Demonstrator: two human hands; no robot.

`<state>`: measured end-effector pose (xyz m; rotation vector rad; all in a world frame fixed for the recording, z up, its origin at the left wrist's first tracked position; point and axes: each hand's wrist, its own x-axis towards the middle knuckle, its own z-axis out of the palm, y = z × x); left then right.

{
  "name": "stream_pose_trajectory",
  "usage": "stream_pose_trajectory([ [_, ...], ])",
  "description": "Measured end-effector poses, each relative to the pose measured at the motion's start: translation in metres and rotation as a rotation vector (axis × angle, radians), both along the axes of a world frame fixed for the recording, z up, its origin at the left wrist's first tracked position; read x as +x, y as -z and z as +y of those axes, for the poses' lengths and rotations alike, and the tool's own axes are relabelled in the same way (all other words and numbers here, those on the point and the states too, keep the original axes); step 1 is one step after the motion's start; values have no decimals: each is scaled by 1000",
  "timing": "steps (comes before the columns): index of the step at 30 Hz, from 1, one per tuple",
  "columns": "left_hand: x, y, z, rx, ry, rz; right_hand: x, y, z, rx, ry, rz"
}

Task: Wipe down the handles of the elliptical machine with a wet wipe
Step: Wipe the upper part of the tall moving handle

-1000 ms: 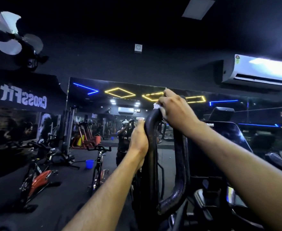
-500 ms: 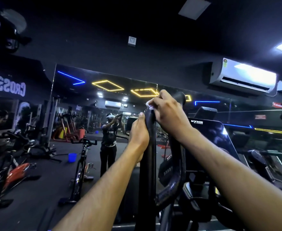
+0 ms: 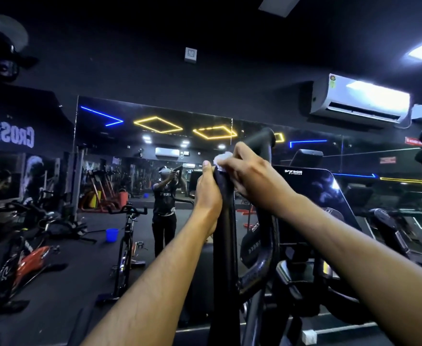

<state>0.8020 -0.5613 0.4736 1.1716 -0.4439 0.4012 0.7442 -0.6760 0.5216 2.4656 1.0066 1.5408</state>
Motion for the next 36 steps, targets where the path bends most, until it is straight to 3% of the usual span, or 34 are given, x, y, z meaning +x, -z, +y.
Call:
stream_pose_trajectory([
  [2, 1, 1, 1, 14, 71, -8, -1, -4, -11, -59, 45, -24],
  [7, -5, 1, 5, -26, 182, -8, 8, -32, 10, 109, 189, -37],
  [13, -10, 5, 11, -25, 204, 114, -4, -19, 11, -191, 222, -7],
  [17, -11, 8, 10, -59, 152, 119, -17, -9, -1, -304, 75, 75],
  [19, -12, 7, 8, -45, 118, 134, -15, -20, -11, -217, 11, 61],
  [22, -10, 5, 6, 26, 61, 150, -1, -38, -13, 158, -14, -63],
  [24, -9, 6, 5, 48, 30, 133, 7, -34, -1, 270, 32, -61],
  [34, -18, 2, 4, 14, 19, 86, 2, 31, 0, 50, -45, -34],
  [36, -19, 1, 2, 17, -74, 78, 2, 23, -13, 107, -41, -77],
])
